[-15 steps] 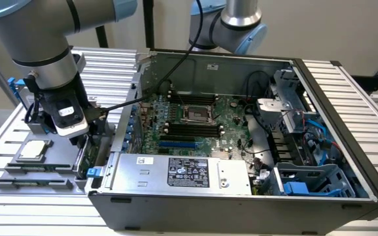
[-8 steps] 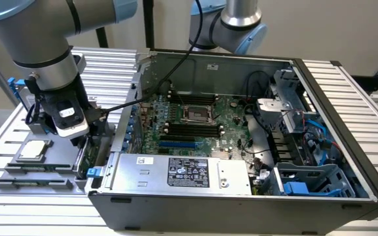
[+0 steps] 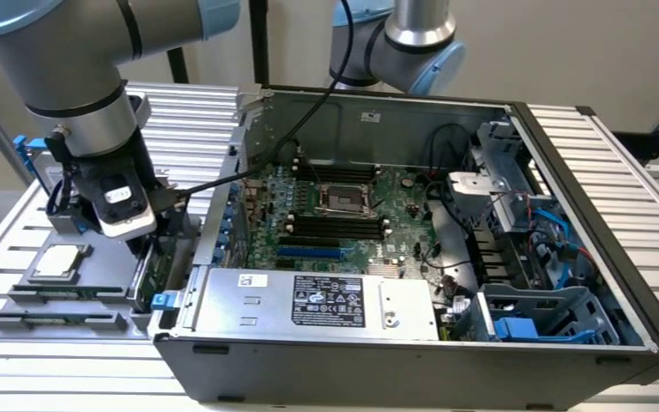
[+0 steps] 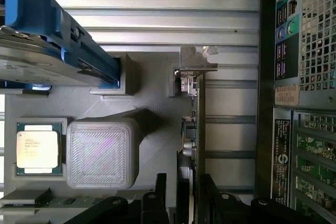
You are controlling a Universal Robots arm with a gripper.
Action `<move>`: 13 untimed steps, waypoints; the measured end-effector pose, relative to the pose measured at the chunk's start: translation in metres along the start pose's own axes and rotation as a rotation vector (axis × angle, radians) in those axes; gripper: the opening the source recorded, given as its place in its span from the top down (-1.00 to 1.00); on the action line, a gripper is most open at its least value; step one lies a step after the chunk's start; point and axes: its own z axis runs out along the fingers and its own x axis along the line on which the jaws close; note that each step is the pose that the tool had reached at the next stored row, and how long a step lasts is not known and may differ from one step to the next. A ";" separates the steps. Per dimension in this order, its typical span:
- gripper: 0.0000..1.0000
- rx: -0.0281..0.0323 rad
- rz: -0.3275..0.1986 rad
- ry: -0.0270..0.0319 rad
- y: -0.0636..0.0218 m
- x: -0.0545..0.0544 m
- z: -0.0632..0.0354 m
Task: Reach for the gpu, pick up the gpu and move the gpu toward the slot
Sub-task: 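Pick up the gpu and move the gpu toward the slot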
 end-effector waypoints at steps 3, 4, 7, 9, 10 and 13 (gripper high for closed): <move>0.22 -0.0001 0.000 -0.0001 0.0009 0.000 0.0004; 0.22 0.0000 0.000 -0.0001 0.0010 0.000 0.0005; 0.25 0.0002 0.000 0.0000 0.0013 0.000 0.0008; 0.39 0.0004 0.000 0.0004 0.0014 0.000 0.0008; 0.47 0.0004 0.000 0.0004 0.0014 0.000 0.0009; 0.47 0.0001 0.000 0.0001 0.0015 0.000 0.0011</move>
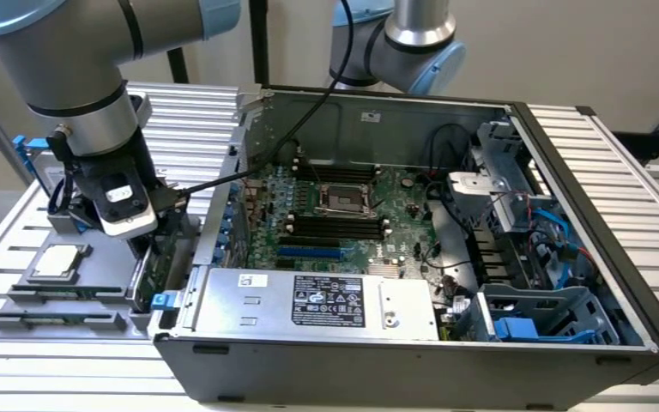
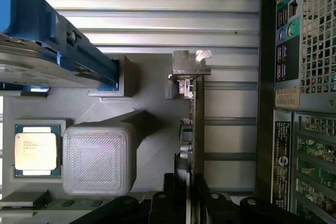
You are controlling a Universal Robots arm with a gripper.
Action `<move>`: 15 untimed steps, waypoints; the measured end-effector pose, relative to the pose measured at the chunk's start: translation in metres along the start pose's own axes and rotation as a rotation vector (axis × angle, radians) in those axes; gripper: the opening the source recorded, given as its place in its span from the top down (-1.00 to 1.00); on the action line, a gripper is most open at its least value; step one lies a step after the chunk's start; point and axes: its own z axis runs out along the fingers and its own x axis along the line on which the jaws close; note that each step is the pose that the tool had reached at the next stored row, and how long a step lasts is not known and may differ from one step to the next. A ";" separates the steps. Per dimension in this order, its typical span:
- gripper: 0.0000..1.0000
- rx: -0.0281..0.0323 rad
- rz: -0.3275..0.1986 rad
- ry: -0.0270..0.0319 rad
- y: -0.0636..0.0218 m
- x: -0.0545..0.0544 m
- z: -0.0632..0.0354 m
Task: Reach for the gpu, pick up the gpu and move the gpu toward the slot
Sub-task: 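Pick up the gpu and move the gpu toward the slot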
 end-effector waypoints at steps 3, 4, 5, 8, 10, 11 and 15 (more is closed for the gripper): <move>0.47 -0.0001 0.000 0.0000 0.0000 0.000 0.0000; 0.47 -0.0001 0.000 0.0000 0.0000 0.000 0.0000; 0.47 -0.0001 0.000 0.0004 0.0000 0.000 0.0000; 0.47 -0.0007 0.000 0.0059 0.0000 0.000 0.0001; 0.47 -0.0006 0.000 0.0126 0.0000 -0.001 0.0000; 0.47 -0.0007 0.000 0.0161 0.0001 -0.001 -0.0002; 0.47 -0.0005 0.000 0.0259 0.0000 -0.003 -0.0022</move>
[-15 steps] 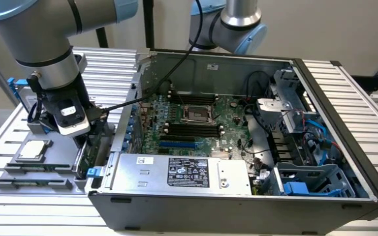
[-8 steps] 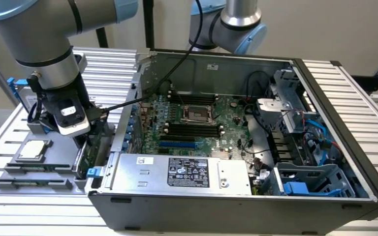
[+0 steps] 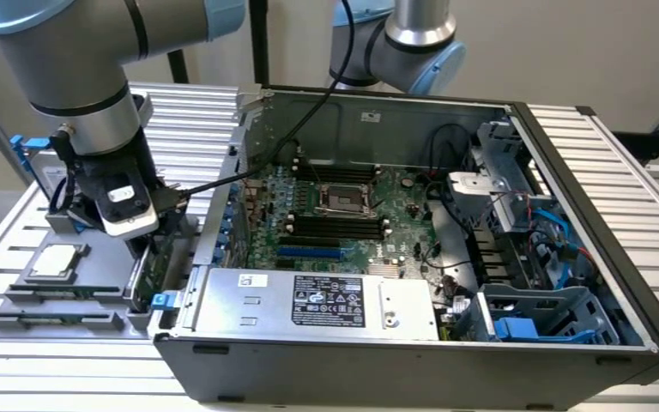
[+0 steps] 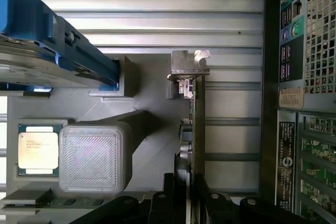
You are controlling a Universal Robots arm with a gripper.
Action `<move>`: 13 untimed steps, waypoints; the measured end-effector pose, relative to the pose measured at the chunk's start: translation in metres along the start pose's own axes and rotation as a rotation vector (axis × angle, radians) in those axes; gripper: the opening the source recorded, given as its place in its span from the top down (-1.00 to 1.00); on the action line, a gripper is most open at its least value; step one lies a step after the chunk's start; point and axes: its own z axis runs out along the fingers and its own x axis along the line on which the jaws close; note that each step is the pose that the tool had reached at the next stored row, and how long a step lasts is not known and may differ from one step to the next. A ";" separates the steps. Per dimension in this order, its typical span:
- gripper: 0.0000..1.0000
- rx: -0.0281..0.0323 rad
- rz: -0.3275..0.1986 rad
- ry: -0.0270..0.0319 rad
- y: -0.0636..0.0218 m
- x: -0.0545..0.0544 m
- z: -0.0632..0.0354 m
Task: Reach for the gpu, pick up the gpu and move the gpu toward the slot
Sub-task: 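Pick up the gpu and move the gpu toward the slot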
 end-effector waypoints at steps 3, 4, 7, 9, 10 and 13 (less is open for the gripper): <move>0.47 -0.0001 0.000 0.0035 0.0000 -0.001 -0.0029; 0.47 -0.0001 0.000 0.0046 0.0001 -0.001 -0.0040; 0.47 -0.0001 0.000 0.0088 0.0000 -0.002 -0.0077; 0.47 0.0000 0.000 0.0122 0.0001 -0.002 -0.0110; 0.47 -0.0001 0.000 0.0141 0.0001 -0.003 -0.0131; 0.47 -0.0001 0.000 0.0212 0.0001 -0.003 -0.0222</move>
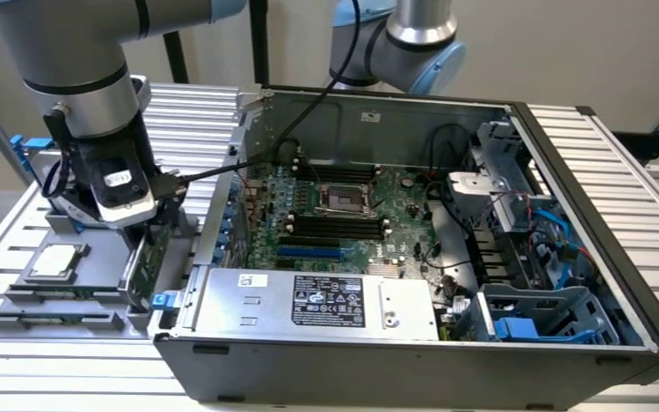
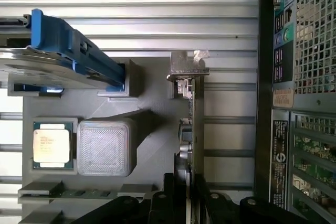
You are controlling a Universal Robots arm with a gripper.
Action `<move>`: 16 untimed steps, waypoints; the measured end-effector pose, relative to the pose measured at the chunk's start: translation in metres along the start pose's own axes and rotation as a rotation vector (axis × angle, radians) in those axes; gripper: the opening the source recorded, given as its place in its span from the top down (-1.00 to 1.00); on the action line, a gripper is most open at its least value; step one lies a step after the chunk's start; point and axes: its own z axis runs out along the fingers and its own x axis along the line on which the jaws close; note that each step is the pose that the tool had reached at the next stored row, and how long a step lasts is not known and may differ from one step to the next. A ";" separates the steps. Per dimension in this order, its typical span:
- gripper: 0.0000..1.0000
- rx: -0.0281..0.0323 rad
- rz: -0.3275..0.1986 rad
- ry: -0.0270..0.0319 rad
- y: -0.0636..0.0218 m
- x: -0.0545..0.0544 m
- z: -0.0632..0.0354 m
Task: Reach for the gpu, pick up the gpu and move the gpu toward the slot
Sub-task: 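Pick up the gpu and move the gpu toward the slot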
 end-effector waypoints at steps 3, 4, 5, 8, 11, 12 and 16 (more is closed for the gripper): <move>0.47 0.0000 0.000 0.0070 0.0001 0.000 -0.0120; 0.47 0.0000 0.000 0.0090 0.0001 -0.001 -0.0163; 0.47 0.0001 0.000 0.0109 0.0001 -0.001 -0.0208; 0.47 0.0001 0.000 0.0150 0.0001 -0.003 -0.0346; 0.47 0.0001 0.000 0.0165 0.0002 -0.006 -0.0484; 0.47 0.0000 0.000 0.0169 0.0002 -0.007 -0.0529; 0.47 0.0001 0.000 0.0181 0.0003 -0.012 -0.0711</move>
